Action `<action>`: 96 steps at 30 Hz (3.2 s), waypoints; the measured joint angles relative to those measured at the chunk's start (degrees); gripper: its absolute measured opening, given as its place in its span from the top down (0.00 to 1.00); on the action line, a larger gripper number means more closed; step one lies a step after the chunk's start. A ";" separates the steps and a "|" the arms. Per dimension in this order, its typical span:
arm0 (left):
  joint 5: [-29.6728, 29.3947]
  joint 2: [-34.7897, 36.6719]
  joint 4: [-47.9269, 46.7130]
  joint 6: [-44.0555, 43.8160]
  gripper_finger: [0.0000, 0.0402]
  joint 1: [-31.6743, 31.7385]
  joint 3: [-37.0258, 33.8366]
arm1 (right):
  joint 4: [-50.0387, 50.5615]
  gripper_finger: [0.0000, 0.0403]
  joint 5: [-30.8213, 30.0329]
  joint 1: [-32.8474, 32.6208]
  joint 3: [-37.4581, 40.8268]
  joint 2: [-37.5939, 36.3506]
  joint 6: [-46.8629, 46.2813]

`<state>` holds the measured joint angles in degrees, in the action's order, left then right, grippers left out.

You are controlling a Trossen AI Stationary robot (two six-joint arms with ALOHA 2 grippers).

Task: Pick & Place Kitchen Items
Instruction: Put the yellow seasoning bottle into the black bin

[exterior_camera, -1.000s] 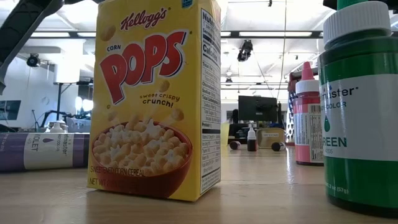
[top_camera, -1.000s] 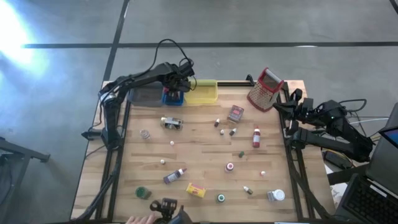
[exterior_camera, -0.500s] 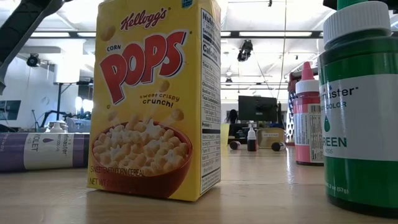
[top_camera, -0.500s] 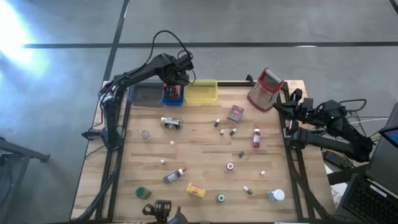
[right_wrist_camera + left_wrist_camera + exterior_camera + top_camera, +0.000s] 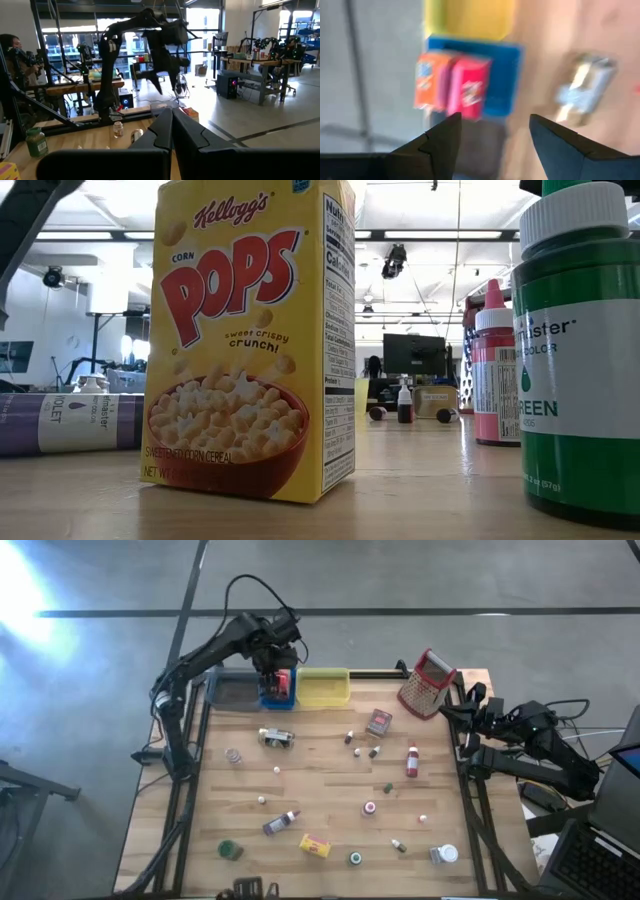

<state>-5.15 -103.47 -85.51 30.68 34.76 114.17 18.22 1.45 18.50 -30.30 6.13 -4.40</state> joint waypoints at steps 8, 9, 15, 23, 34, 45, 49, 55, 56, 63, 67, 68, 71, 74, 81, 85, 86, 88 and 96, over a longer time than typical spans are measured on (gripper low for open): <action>21.96 6.21 0.13 -0.40 0.41 -0.29 -0.04 | 0.00 0.98 0.00 0.00 0.00 0.02 0.04; 24.09 7.04 0.13 -0.51 0.41 -0.39 -0.05 | 0.00 0.98 0.01 0.01 0.00 0.00 0.00; 29.21 12.46 0.51 -0.52 0.41 -1.92 -1.07 | 0.00 0.98 0.01 0.01 0.00 0.00 0.03; 29.89 22.87 7.09 -1.20 0.41 -3.76 -11.30 | 0.00 0.98 0.00 0.02 -0.01 0.02 0.00; 29.80 33.50 18.68 -2.67 0.41 -3.82 -37.60 | 0.00 0.98 0.01 0.00 0.00 0.00 0.07; 28.85 33.58 25.79 0.35 0.41 -3.76 -52.33 | -0.01 0.98 0.00 0.00 -0.01 0.00 0.04; 27.67 33.57 29.63 2.37 0.41 -3.76 -55.17 | 0.00 0.98 0.00 0.02 0.00 0.00 0.07; 26.64 33.56 34.69 5.44 0.41 -3.76 -58.99 | -0.01 0.98 0.01 0.00 0.00 0.00 0.00; 25.89 33.56 35.93 5.49 0.41 -3.77 -59.62 | 0.00 0.98 0.00 0.02 -0.02 0.02 0.01; 24.26 33.56 38.95 6.06 0.41 -3.76 -63.67 | 0.00 0.98 0.01 0.01 -0.01 0.01 0.06; 19.75 33.53 40.66 6.71 0.41 -3.82 -65.57 | 0.00 0.98 0.02 0.01 0.00 0.00 0.07; 18.18 33.54 40.79 6.77 0.41 -3.82 -65.80 | 0.00 0.98 0.00 0.00 0.00 0.01 0.04; 14.56 33.53 41.10 6.74 0.41 -3.78 -66.26 | -0.01 0.98 0.01 0.00 0.00 0.00 0.07; 14.41 33.53 41.59 6.54 0.41 -3.80 -66.74 | -0.01 0.98 0.00 0.00 -0.01 0.01 0.00; 14.21 33.51 45.69 6.55 0.41 -3.80 -69.00 | 0.00 0.98 0.00 0.00 0.00 0.00 0.07; 14.21 33.51 46.70 6.40 0.41 -3.80 -69.95 | 0.00 0.98 0.00 0.02 0.00 0.00 0.07; 14.23 33.51 47.17 6.36 0.41 -3.80 -70.20 | 0.00 0.98 0.00 0.00 0.00 0.00 0.07; 14.24 33.49 48.14 6.08 0.41 -3.80 -70.76 | -0.02 0.98 0.00 0.00 0.00 0.00 0.01; 14.24 33.49 54.99 2.98 0.41 -3.80 -74.93 | 0.00 0.98 0.00 0.01 0.00 0.00 0.00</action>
<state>9.08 -69.97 -30.52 33.66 30.96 39.24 18.22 1.45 18.51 -30.30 6.13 -4.40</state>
